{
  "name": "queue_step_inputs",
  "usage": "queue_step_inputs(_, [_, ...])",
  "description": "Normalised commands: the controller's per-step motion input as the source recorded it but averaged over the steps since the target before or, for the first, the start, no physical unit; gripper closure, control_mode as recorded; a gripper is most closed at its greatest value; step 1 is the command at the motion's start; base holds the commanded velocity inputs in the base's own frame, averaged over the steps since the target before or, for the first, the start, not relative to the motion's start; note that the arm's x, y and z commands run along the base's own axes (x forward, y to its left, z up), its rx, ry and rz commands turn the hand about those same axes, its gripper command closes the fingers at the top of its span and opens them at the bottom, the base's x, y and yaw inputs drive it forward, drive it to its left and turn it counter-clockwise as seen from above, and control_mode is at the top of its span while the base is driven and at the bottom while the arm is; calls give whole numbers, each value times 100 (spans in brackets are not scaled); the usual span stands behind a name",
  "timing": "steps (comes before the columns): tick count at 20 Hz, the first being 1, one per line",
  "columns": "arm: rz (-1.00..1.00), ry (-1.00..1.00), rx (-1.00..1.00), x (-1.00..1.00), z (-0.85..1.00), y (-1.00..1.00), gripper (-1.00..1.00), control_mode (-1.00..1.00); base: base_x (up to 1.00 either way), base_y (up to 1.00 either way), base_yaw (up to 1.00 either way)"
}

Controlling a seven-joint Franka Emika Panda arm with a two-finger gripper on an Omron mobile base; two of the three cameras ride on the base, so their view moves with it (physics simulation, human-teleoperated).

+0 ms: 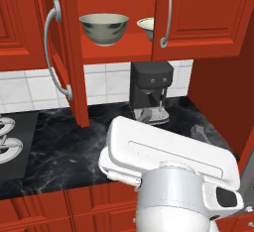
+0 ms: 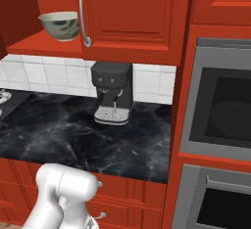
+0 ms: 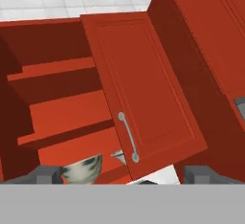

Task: Open the cabinet. Pick the bowls from the counter and place them in the cabinet. Then close the cabinet.

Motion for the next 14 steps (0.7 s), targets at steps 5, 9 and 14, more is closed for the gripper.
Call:
queue_step_inputs(5, [-6, 0, -12, 27, -2, 13, -100, -100, 0, 0, 0])
queue_step_inputs(9, [-3, 0, -7, 31, -13, 27, -100, -100, 0, 0, 0])
queue_step_inputs(14, [-1, 0, 0, 36, -30, 29, -100, -100, 0, 0, 0])
